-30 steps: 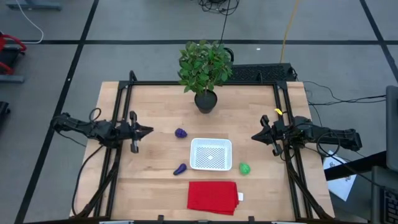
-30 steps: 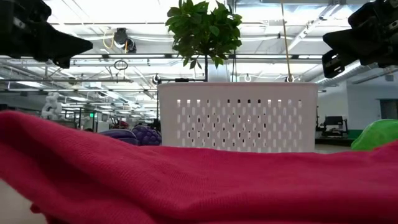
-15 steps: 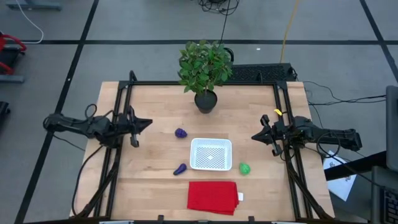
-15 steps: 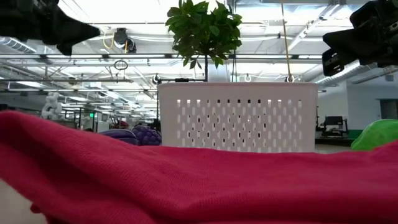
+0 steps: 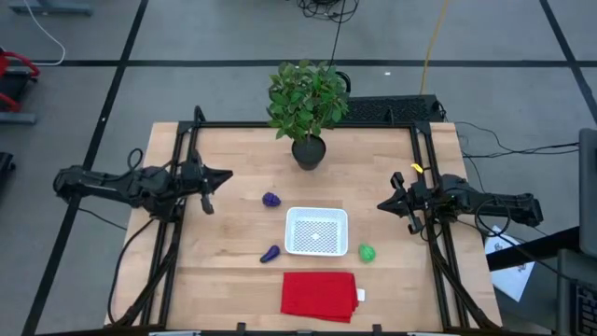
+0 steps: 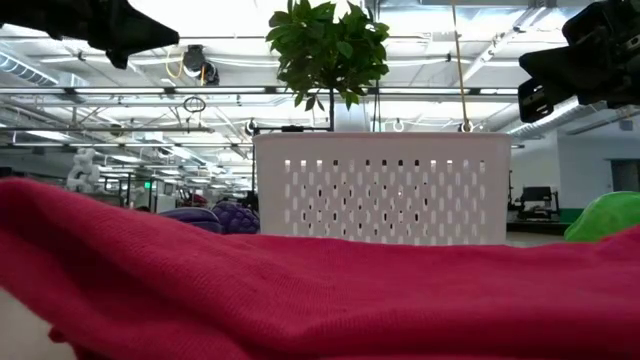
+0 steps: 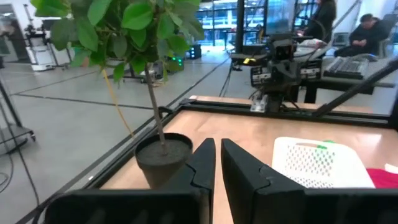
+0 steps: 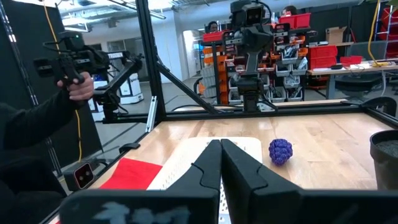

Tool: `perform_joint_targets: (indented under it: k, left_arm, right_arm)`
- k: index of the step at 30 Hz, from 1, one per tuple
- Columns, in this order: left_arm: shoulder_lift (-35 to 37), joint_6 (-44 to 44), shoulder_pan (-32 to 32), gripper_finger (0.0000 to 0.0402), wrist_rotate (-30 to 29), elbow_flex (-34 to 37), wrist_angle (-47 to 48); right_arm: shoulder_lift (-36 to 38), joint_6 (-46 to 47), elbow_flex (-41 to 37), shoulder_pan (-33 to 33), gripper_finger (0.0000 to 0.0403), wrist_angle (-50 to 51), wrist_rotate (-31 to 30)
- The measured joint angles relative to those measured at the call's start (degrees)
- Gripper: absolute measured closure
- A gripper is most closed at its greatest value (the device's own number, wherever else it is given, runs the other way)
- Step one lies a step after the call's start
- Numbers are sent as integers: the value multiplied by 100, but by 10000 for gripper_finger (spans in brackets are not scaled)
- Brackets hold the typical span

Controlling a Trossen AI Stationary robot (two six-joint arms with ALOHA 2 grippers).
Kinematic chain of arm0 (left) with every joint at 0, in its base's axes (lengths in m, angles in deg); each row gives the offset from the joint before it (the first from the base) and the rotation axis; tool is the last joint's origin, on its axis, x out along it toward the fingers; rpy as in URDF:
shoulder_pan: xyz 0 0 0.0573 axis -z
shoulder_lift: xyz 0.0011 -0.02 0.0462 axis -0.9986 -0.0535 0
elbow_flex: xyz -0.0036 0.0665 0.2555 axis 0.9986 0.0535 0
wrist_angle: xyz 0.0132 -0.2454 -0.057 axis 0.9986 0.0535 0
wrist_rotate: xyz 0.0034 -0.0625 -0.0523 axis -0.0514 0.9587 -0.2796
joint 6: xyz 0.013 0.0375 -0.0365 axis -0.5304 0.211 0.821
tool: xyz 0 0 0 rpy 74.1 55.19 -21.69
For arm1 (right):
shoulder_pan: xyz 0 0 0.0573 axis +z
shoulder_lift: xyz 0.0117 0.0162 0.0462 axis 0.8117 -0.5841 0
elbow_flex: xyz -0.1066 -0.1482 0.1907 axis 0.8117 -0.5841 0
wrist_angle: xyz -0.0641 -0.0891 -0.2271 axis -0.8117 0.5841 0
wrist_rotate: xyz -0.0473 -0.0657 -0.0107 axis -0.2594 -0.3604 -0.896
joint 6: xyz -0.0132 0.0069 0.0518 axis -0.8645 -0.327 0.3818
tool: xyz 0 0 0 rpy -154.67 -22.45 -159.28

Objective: Pick and placing Produce into tupperware
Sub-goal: Put the violet grapes into the white bin

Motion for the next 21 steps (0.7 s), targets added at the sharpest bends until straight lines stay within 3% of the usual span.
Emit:
perform_joint_targets:
  k: [10, 16, 21]
  left_arm:
    - [-326, -485, -309, 371, 6, 0, -165]
    - [-620, -223, -527, 371, 12, 0, -602]
    - [-712, 11, -940, 371, 517, 2, -621]
  right_arm:
    - [-2, 9, 0, 0, 403, 0, 0]
    - [-1, 9, -1, 2, 403, 0, 1]
    - [0, 8, -2, 0, 403, 0, 0]
